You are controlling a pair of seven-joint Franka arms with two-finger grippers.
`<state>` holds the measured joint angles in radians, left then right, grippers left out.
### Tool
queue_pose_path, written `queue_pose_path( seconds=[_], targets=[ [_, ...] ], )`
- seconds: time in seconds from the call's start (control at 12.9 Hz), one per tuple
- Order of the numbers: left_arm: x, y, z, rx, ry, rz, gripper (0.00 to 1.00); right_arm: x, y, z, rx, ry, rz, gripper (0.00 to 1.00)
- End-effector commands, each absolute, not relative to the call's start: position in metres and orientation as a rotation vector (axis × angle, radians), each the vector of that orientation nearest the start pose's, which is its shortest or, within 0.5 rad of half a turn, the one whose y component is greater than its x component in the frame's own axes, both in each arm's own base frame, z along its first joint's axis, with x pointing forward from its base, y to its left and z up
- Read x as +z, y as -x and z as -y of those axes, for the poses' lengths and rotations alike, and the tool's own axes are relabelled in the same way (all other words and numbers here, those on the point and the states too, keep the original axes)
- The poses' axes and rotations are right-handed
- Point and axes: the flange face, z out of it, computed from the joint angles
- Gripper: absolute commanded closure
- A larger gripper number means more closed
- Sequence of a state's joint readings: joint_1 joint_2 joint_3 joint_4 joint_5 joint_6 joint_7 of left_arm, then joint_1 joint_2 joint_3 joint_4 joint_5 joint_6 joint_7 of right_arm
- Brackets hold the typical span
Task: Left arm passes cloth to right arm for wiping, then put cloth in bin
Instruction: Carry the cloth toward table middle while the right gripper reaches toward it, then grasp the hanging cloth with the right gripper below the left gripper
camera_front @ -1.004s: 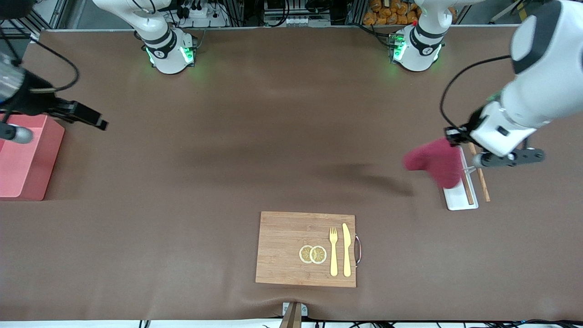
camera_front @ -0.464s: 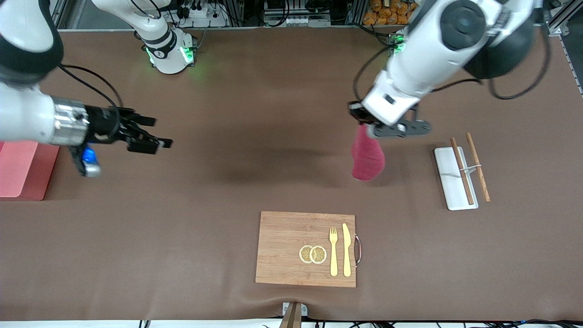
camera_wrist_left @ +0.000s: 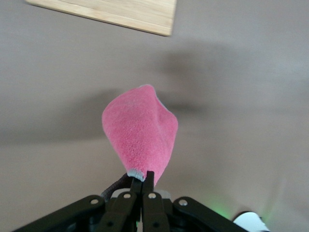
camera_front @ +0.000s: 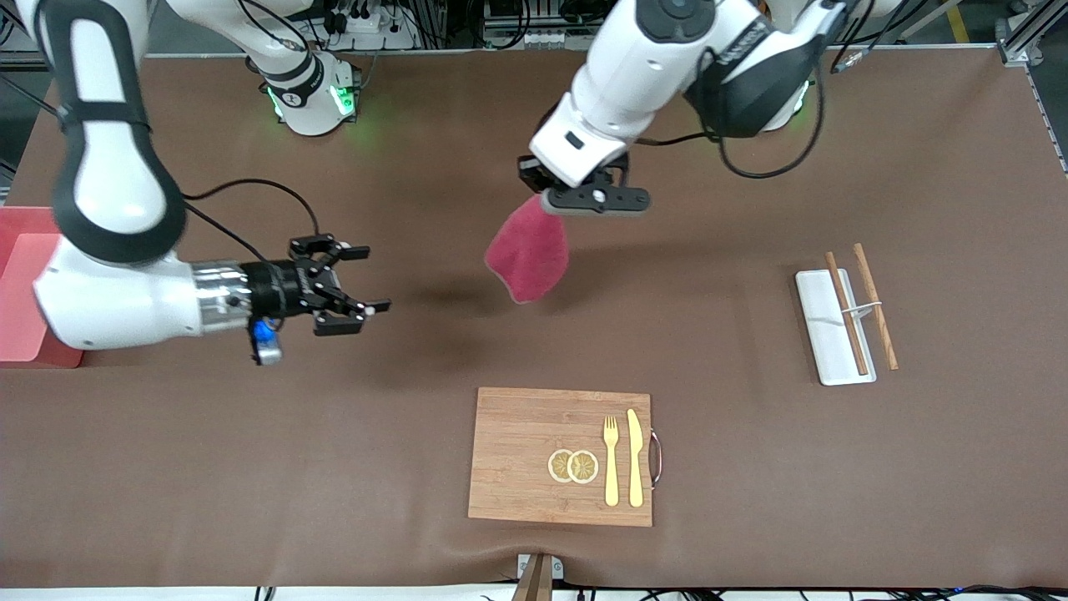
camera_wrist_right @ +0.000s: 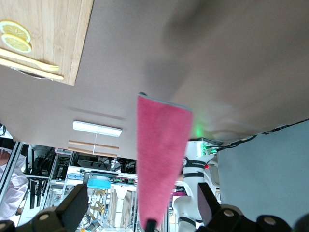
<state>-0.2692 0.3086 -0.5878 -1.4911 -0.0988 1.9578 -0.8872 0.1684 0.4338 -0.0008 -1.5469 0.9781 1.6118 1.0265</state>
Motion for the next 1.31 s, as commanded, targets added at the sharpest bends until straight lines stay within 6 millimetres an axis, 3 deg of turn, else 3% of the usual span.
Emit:
queue_pose_path(
  seconds=[0.0, 0.23, 0.39, 0.54, 0.7, 0.85, 1.08, 1.24],
  targets=[
    [0.543, -0.458, 0.503, 0.094, 3.547, 0.201, 1.0, 0.39, -0.631, -0.233, 1.052, 1.975, -1.269, 0.0],
    [0.525, -0.435, 0.555, 0.116, 3.623, 0.212, 1.0, 0.357, -0.613, -0.269, 1.045, 2.003, -1.302, 0.0],
    [0.522, -0.435, 0.56, 0.106, 3.64, 0.22, 1.0, 0.332, -0.592, -0.286, 1.076, 2.033, -1.311, 0.0],
    [0.524, -0.439, 0.559, 0.075, 3.653, 0.231, 1.0, 0.321, -0.574, -0.302, 1.111, 2.066, -1.298, 0.0],
    [0.528, -0.451, 0.552, 0.02, 3.674, 0.271, 1.0, 0.318, -0.57, -0.302, 1.111, 2.093, -1.254, 0.0],
    [0.53, -0.457, 0.547, -0.003, 3.674, 0.293, 1.0, 0.318, -0.57, -0.286, 1.16, 2.102, -1.199, 0.0],
    [0.528, -0.459, 0.547, -0.004, 3.672, 0.294, 1.0, 0.35, -0.568, -0.273, 1.192, 2.101, -1.165, 0.0],
    [0.528, -0.46, 0.546, -0.011, 3.675, 0.295, 1.0, 0.354, -0.557, -0.275, 1.207, 2.103, -1.174, 0.0]
  ],
)
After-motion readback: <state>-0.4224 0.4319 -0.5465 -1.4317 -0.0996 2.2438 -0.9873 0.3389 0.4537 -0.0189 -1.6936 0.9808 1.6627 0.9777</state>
